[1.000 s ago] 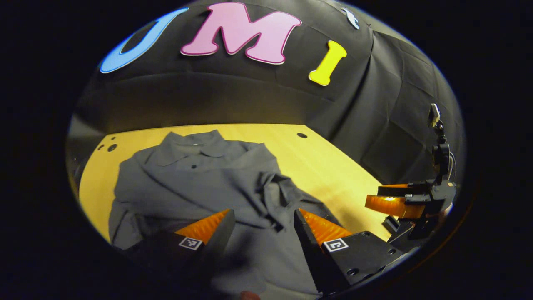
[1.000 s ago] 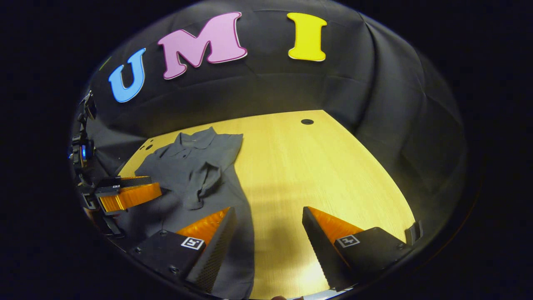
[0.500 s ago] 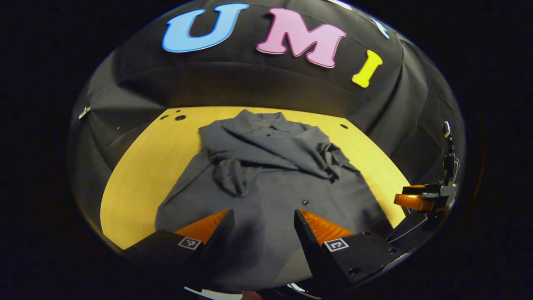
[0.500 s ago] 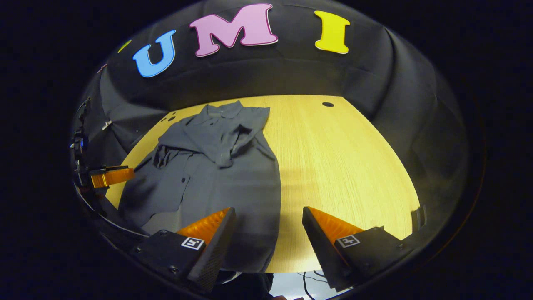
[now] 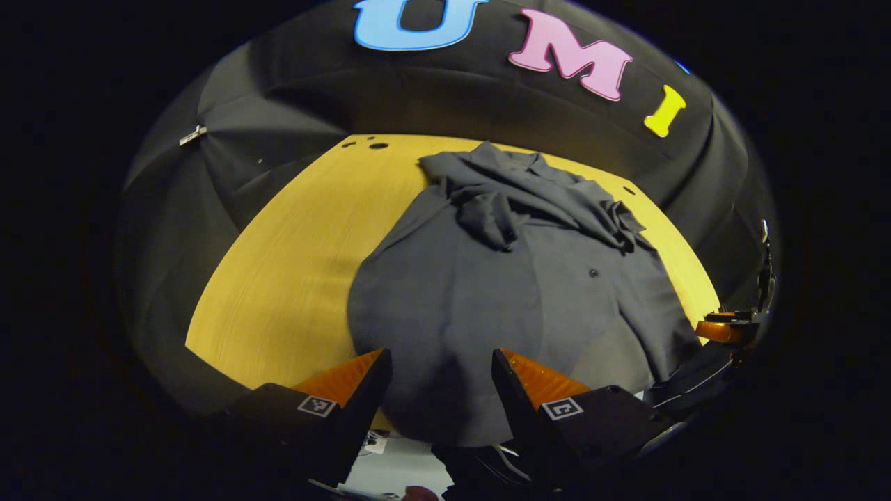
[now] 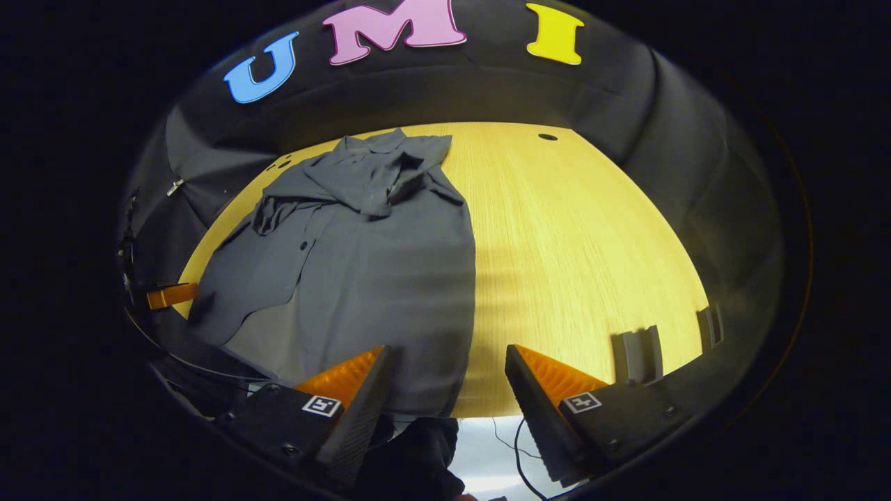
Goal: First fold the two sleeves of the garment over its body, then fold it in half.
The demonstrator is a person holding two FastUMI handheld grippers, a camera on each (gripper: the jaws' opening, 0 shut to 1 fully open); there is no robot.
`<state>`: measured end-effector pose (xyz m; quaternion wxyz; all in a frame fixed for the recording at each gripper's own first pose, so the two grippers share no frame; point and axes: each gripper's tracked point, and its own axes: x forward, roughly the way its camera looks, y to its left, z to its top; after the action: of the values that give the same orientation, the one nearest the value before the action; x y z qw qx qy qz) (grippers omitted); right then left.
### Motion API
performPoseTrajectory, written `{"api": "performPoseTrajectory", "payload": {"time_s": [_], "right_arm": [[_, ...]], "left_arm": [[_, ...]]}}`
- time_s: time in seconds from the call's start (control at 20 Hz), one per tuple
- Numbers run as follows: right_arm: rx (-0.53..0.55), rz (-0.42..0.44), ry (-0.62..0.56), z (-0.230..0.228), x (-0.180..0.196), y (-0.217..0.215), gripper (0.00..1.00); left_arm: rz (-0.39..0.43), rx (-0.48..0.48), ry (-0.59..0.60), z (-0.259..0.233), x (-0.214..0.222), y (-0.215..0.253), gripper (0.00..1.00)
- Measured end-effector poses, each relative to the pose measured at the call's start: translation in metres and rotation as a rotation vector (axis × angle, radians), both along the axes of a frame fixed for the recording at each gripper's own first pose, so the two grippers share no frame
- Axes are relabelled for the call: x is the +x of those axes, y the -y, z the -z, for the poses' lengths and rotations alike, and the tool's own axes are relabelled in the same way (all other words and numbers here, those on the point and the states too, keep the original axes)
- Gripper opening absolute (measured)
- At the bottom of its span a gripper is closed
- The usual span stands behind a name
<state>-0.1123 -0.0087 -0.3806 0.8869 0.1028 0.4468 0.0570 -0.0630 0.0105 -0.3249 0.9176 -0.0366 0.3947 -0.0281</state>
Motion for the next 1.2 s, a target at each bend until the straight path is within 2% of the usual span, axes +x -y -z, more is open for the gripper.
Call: {"api": "performPoseTrajectory", "payload": {"time_s": [0.25, 0.4, 0.6, 0.65, 0.7, 0.85, 0.9, 1.0, 1.1, 1.15, 1.2], "right_arm": [[0.009, -0.022, -0.035, 0.014, -0.006, -0.017, 0.99], [0.003, -0.047, -0.048, 0.022, -0.007, -0.030, 0.99], [-0.070, -0.130, -0.033, 0.024, -0.007, -0.045, 0.99], [-0.075, -0.148, -0.032, 0.025, -0.005, -0.049, 1.00], [-0.074, -0.146, -0.035, 0.026, -0.004, -0.050, 0.99], [-0.067, -0.131, -0.040, 0.029, 0.003, -0.056, 0.99], [-0.066, -0.149, -0.031, 0.025, 0.006, -0.061, 0.99], [-0.053, -0.183, 0.001, 0.023, 0.015, -0.074, 0.64], [-0.044, -0.217, 0.025, 0.022, 0.024, -0.084, 0.30], [-0.033, -0.224, 0.025, 0.022, 0.027, -0.087, 0.13], [-0.009, -0.216, 0.022, 0.021, 0.030, -0.088, 0.10]], "left_arm": [[-0.016, 0.035, -0.098, 0.029, -0.015, -0.012, 0.92], [-0.010, 0.082, -0.113, 0.033, -0.013, -0.017, 0.93], [0.019, 0.114, -0.140, 0.036, -0.010, -0.012, 0.94], [0.011, 0.110, -0.139, 0.035, -0.009, -0.012, 0.99], [0.009, 0.112, -0.138, 0.035, -0.008, -0.012, 0.95], [-0.001, 0.115, -0.142, 0.035, -0.003, -0.005, 0.95], [0.028, 0.113, -0.159, 0.037, -0.002, 0.003, 0.92], [0.164, 0.127, -0.154, 0.038, 0.007, 0.023, 0.58], [0.225, 0.097, -0.116, 0.033, 0.021, 0.035, 0.24], [0.215, 0.054, -0.109, 0.031, 0.028, 0.036, 0.11], [0.195, 0.010, -0.123, 0.030, 0.033, 0.037, 0.08]]}}
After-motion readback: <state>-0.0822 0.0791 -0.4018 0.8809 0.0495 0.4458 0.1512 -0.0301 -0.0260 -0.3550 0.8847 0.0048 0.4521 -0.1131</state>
